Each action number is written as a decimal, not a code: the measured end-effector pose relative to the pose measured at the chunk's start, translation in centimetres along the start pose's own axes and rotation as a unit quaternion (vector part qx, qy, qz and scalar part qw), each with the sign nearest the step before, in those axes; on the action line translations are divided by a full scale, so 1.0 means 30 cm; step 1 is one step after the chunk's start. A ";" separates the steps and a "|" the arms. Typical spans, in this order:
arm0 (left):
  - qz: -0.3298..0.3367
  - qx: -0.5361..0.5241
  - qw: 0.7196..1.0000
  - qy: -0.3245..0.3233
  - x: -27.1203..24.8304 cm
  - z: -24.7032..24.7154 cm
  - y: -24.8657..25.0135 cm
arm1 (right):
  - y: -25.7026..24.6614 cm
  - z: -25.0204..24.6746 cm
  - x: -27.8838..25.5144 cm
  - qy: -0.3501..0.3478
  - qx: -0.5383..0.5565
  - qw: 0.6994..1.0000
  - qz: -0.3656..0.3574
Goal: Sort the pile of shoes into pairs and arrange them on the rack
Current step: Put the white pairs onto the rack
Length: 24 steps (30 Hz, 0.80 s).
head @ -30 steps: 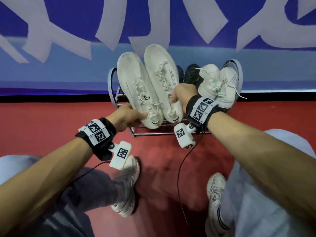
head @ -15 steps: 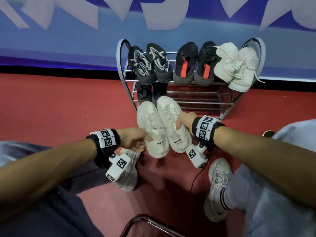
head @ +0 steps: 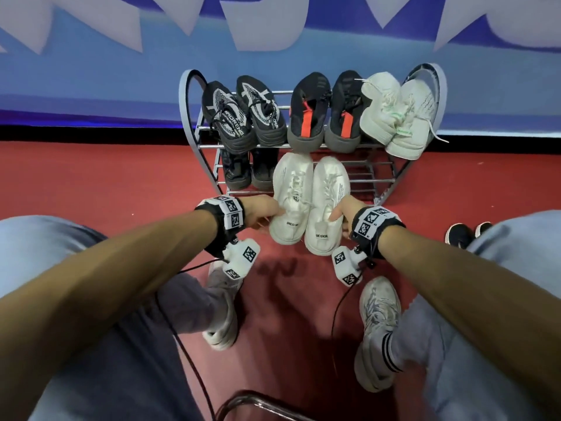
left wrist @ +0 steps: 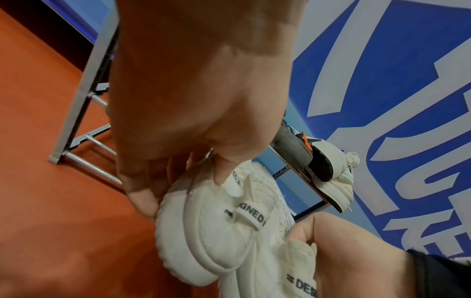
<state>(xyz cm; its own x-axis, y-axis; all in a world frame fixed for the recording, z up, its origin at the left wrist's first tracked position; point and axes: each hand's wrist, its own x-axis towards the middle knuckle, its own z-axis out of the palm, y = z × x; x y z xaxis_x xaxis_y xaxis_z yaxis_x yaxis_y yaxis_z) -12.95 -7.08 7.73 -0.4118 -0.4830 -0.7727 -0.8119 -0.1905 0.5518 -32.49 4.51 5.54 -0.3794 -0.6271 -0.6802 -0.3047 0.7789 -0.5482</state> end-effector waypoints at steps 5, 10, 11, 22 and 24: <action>0.100 0.013 0.993 0.061 0.071 0.021 0.076 | -0.021 -0.047 0.041 0.050 0.018 0.999 0.006; 0.145 -0.022 0.984 0.099 0.145 -0.001 0.108 | -0.028 -0.064 0.138 0.060 0.065 0.996 0.009; 0.151 -0.036 0.982 0.107 0.166 -0.008 0.113 | -0.031 -0.063 0.150 0.060 0.085 0.994 0.017; 0.134 -0.106 0.976 0.136 0.359 -0.044 0.190 | -0.021 -0.087 0.419 0.096 0.297 0.940 0.139; 0.134 -0.137 0.972 0.137 0.418 -0.041 0.194 | -0.024 -0.106 0.473 0.112 0.322 0.930 0.135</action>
<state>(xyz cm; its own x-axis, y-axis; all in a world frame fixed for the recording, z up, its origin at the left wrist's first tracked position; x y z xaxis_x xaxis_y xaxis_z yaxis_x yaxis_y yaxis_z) -22.32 -15.30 1.64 -0.4372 -0.7492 -0.4976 -0.5347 -0.2283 0.8136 -40.44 -4.94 -2.17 -0.5611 -0.3366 -0.7563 0.3879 0.7002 -0.5994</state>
